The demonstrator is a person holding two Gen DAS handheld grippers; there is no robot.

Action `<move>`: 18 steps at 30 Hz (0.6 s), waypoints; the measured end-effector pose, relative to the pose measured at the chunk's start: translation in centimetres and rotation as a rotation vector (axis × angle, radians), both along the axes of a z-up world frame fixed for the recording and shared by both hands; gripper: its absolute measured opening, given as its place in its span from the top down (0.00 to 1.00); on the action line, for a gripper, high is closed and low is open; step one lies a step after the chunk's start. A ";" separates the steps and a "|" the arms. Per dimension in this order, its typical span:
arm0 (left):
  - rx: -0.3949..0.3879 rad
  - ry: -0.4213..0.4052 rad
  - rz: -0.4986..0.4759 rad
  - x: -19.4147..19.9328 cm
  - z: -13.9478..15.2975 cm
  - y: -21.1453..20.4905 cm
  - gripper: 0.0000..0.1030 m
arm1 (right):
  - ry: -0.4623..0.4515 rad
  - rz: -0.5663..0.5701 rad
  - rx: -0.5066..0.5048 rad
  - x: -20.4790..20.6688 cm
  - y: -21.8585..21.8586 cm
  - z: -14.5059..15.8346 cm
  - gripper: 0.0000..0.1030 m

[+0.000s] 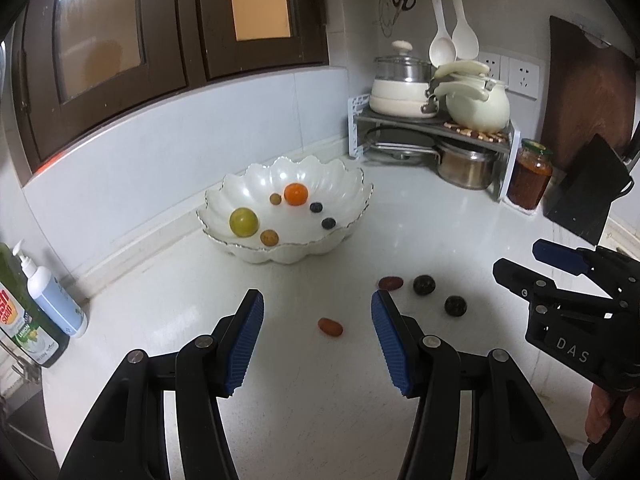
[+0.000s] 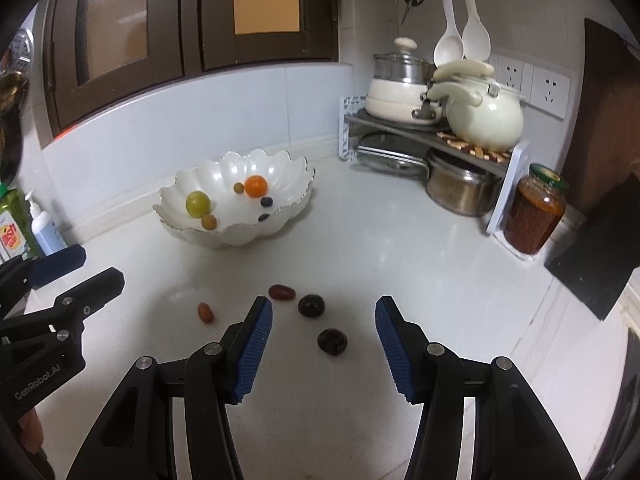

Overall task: Organize fruits
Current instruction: 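Withdraw both tools from the bowl toward the remaining plums and red fruits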

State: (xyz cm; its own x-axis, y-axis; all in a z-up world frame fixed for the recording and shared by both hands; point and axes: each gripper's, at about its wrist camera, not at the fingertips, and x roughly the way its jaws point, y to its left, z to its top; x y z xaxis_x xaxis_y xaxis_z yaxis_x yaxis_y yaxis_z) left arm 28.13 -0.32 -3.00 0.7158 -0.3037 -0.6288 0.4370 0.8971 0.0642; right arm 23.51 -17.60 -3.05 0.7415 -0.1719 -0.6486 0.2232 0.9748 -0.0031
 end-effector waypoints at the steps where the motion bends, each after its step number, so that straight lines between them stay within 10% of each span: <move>1: 0.004 0.006 0.001 0.1 -0.2 0.0 0.46 | 0.007 -0.002 0.001 0.1 0.0 -0.3 0.47; 18: 0.047 0.061 -0.030 2.6 -5.1 -1.5 0.46 | 0.097 -0.040 0.065 2.5 -1.0 -5.0 0.47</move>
State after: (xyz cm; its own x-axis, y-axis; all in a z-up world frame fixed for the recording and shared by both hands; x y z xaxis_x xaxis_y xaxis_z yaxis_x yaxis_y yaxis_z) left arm 30.76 -1.87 -8.08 0.6667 -0.2937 -0.6851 0.4683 0.8801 0.0785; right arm 26.03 -18.60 -8.02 0.6682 -0.1552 -0.7276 0.2637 0.9639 0.0365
